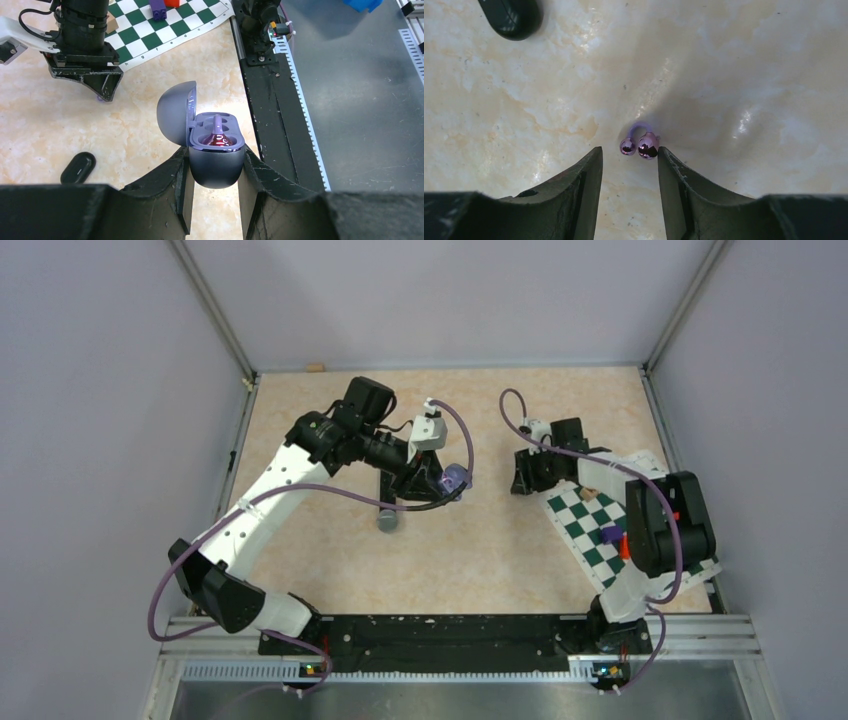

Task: Insert the wireless bluetooth earbuds into the charging case
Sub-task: Adjust the right earbud at the center of the board.

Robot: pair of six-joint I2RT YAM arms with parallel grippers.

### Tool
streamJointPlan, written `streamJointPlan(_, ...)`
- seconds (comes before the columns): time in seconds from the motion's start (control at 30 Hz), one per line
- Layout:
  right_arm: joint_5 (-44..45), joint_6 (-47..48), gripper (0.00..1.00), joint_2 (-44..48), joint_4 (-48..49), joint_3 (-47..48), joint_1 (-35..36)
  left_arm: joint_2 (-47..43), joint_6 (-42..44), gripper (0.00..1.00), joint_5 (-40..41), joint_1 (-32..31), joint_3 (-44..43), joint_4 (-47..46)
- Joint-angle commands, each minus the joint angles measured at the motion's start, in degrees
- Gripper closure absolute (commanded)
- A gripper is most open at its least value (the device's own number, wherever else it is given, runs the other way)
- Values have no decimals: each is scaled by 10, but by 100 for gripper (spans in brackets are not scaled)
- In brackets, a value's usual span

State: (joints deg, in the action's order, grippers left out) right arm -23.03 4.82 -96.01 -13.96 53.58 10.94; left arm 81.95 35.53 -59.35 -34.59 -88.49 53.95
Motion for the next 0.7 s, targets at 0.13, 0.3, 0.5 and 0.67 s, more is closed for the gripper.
streamJointPlan(0.13, -87, -6, 57, -16, 0, 23, -4, -22, 0, 100, -22, 3, 1, -21)
streamJointPlan(0.3, -99, -12, 58, -17, -2, 23, -3, -19, 1, 100, -22, 2, 0, -21)
streamJointPlan(0.5, -117, -19, 59, -21, 9, 19, 5, -12, -2, 100, -24, 3, -6, -20)
streamJointPlan(0.67, -119, -19, 59, -25, 9, 19, 12, -10, -1, 100, -25, 3, -9, -18)
